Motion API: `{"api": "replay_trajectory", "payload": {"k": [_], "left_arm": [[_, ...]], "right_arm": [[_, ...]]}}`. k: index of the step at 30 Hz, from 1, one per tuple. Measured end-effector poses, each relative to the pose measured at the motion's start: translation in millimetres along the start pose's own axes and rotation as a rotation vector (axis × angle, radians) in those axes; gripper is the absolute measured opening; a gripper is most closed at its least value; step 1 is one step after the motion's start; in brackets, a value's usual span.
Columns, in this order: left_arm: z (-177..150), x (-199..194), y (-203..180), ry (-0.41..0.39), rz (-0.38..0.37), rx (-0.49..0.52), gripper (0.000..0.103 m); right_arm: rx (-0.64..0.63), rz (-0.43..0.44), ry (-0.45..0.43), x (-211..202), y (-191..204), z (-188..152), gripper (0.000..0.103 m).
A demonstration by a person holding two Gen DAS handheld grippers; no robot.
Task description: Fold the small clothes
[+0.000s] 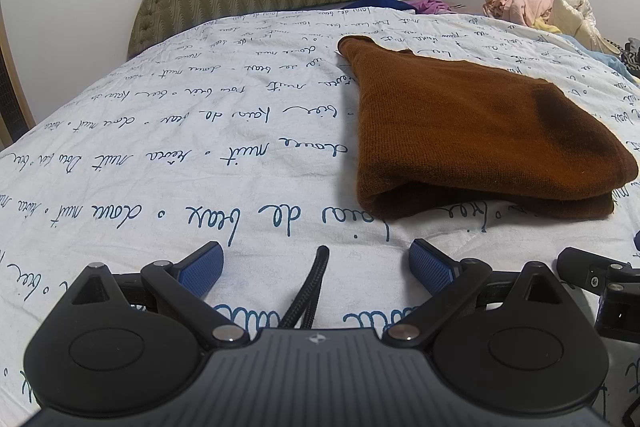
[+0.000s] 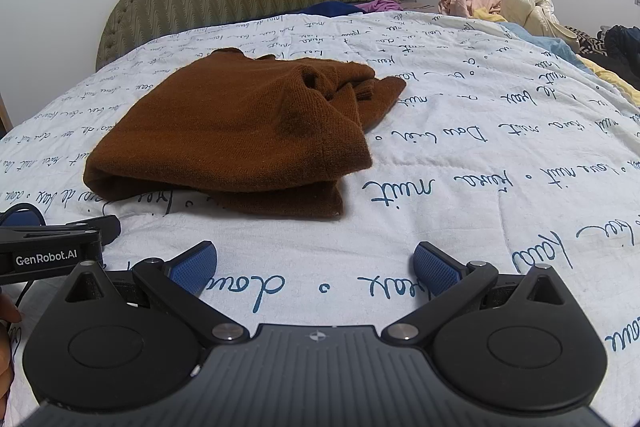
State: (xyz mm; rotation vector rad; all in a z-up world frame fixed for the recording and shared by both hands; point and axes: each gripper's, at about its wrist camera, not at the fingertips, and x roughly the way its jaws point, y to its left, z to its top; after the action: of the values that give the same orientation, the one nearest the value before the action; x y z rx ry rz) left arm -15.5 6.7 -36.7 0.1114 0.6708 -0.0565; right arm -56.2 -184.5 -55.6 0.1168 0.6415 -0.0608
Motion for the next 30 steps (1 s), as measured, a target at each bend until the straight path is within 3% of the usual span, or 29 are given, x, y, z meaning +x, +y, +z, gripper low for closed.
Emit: {"api": "replay_trajectory", "payload": {"k": [30], "left_arm": [[-0.2,0.8,0.4,0.001,-0.006,-0.007,0.1]], "right_arm": [[0.001,0.0,0.0,0.1,0.1,0.0,0.103]]}}
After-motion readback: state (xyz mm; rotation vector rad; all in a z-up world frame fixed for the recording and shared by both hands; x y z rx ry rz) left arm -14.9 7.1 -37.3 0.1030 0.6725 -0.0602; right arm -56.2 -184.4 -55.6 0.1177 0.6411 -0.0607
